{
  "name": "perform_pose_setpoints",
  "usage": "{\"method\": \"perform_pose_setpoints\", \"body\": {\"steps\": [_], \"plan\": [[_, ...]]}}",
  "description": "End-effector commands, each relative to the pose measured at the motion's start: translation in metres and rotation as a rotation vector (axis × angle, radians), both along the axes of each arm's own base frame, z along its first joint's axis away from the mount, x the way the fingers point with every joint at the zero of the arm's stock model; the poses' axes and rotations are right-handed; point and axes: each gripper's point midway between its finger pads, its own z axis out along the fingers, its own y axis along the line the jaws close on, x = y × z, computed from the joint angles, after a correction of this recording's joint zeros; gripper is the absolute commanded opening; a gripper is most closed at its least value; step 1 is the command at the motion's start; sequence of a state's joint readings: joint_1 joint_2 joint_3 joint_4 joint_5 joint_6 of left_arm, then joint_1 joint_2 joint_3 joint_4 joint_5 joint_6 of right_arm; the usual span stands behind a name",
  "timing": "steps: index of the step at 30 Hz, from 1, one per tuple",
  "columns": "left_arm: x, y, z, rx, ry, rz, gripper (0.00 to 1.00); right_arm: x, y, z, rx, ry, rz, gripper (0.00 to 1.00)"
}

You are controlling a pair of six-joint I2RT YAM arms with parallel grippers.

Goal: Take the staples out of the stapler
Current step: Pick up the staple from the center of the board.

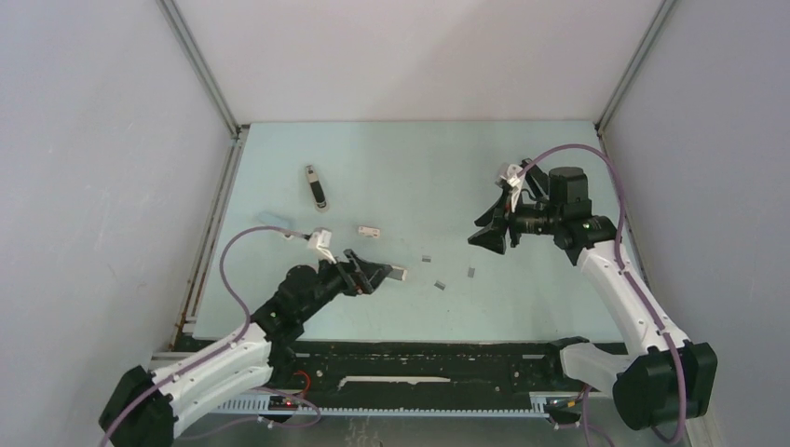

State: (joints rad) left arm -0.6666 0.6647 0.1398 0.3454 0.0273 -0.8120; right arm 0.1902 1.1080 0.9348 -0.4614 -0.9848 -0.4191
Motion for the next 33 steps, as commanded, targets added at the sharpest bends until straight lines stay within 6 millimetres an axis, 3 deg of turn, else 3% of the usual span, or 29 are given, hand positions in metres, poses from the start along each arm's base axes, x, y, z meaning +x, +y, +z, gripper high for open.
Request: {"method": "perform_pose_setpoints", "body": {"steps": [1, 10, 15, 19, 25, 33], "plan": [[0.008, -0.02, 0.037, 0.014, -0.035, 0.044, 0.98, -0.003, 0.0, 0.005, 0.028, 0.026, 0.008, 0.63], [0.017, -0.063, 0.028, 0.267, 0.004, -0.008, 0.9, 0.0, 0.004, -0.005, 0.004, 0.052, 0.007, 0.63], [0.024, -0.086, 0.022, 0.534, -0.108, -0.206, 0.89, 0.003, 0.001, -0.009, -0.018, 0.042, -0.007, 0.63], [0.027, -0.086, 0.006, 0.695, -0.134, -0.292, 0.91, 0.008, -0.004, -0.021, -0.068, 0.068, -0.024, 0.63], [0.025, -0.08, 0.01, 0.646, -0.161, -0.256, 0.91, 0.018, -0.011, -0.047, -0.134, 0.21, -0.083, 0.6], [0.015, -0.053, 0.037, 0.405, -0.264, -0.105, 0.95, 0.031, -0.02, -0.086, -0.141, 0.465, -0.303, 0.47]]}}
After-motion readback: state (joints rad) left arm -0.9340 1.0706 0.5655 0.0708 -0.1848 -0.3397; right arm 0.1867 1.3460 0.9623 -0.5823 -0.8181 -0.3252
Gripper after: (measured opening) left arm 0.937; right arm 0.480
